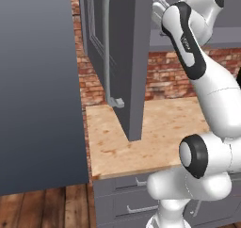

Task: Take the smaller bowl and place it next to the appetizer plate on the dining counter , and place the larger bowl next to the plate with cooked food.

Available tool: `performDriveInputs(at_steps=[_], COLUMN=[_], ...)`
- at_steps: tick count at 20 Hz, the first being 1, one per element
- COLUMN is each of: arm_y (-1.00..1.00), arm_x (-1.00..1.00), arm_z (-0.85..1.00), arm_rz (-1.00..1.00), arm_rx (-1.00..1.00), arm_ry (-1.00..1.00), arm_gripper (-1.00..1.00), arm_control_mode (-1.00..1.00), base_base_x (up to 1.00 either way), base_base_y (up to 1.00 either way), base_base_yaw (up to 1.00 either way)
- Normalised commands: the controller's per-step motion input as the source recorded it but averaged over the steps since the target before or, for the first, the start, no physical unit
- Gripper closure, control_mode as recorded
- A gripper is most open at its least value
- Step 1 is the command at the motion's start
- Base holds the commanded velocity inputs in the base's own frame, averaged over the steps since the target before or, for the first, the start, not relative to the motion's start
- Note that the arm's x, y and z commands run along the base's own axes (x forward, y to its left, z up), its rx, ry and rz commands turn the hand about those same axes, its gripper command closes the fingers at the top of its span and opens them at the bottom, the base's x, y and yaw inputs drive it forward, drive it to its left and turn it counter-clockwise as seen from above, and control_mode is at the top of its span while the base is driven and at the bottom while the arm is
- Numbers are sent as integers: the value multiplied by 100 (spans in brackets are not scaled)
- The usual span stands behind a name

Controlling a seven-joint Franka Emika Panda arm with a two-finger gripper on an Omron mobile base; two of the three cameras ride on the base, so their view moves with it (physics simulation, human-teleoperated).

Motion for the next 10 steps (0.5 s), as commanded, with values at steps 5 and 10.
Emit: performDriveInputs(at_steps=[5, 10], arm_y=[22, 31], arm_x=[57, 31], arm_z=[0, 0], arm_rz=[0, 0], arm_rx=[-2, -5], arm_ry=[4, 9], arm_gripper=[-100, -100], arm_control_mode=[-100, -100], base_base_x=[0, 0], base_base_y=[0, 0], base_base_yaw=[0, 0])
